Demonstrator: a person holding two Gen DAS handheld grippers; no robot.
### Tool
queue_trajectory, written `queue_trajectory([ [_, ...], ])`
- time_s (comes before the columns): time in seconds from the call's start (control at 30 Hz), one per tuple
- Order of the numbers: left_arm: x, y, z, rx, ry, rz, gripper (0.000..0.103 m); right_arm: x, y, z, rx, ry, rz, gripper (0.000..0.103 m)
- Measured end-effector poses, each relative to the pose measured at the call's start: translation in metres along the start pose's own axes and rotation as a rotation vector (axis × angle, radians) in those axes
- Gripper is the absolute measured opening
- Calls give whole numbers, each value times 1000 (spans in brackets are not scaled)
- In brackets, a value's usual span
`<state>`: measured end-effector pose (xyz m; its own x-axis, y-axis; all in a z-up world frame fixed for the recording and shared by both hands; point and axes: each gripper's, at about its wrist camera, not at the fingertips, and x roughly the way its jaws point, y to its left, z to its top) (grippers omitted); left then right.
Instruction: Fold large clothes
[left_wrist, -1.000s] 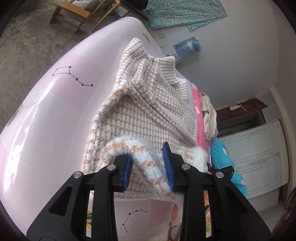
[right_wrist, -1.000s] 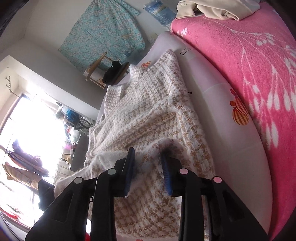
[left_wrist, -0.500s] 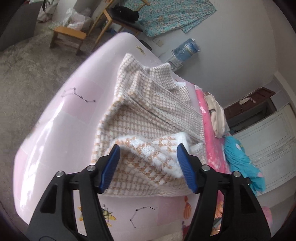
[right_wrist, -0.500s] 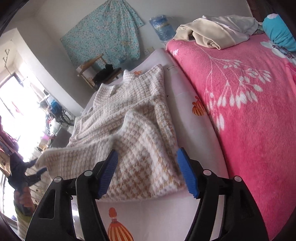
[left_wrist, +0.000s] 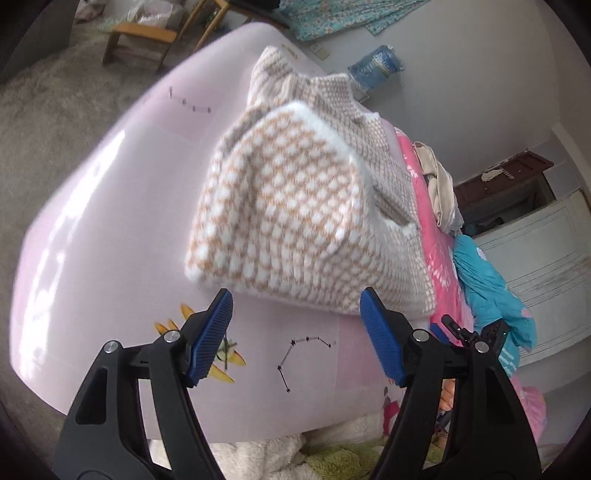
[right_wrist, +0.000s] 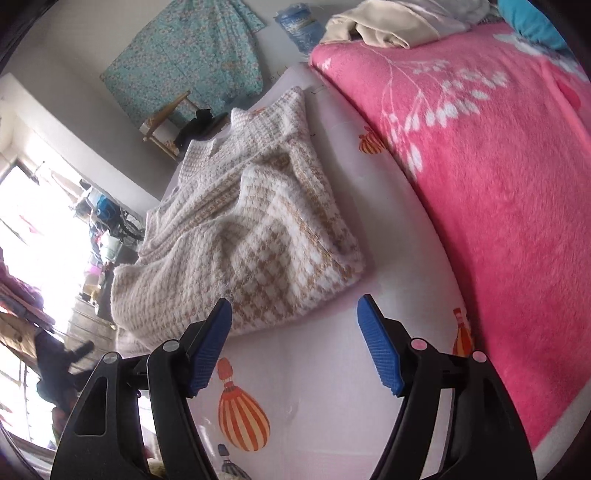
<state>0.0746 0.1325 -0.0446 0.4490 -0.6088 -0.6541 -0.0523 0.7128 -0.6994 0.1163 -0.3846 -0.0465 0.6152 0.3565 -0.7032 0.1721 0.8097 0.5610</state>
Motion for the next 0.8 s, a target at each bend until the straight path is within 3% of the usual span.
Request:
queue_trajectory([
  [0.13,27,26,-5,-145,8,-73,67,15,-8,-2,84,9,32,69],
  [0.2,30,38,-1,-218,-27,-131,66,22,-11,1,114,-19,28,69],
  [0.27,30,44,5,-261,-72,-144,66,25,-8,5,116,-63,3,69],
  [0.33,32,45,8,-278,-103,-125,57,28,-6,6,127,-103,-14,66],
  [0.4,35,43,9,-283,-126,-96,47,33,-2,5,109,-142,-69,53],
  [0.43,36,40,9,-258,-141,-58,34,35,-1,6,107,-158,-89,49],
  [0.5,39,29,11,-170,-159,57,20,38,-1,8,98,-179,-123,28],
  [0.6,31,6,7,-4,-187,191,9,26,-1,13,110,-200,-72,15],
  [0.7,11,-20,-2,152,-204,240,7,-1,11,17,74,-235,-42,12],
  [0.8,-11,-32,-7,189,-189,205,7,-20,19,17,61,-228,-12,10],
])
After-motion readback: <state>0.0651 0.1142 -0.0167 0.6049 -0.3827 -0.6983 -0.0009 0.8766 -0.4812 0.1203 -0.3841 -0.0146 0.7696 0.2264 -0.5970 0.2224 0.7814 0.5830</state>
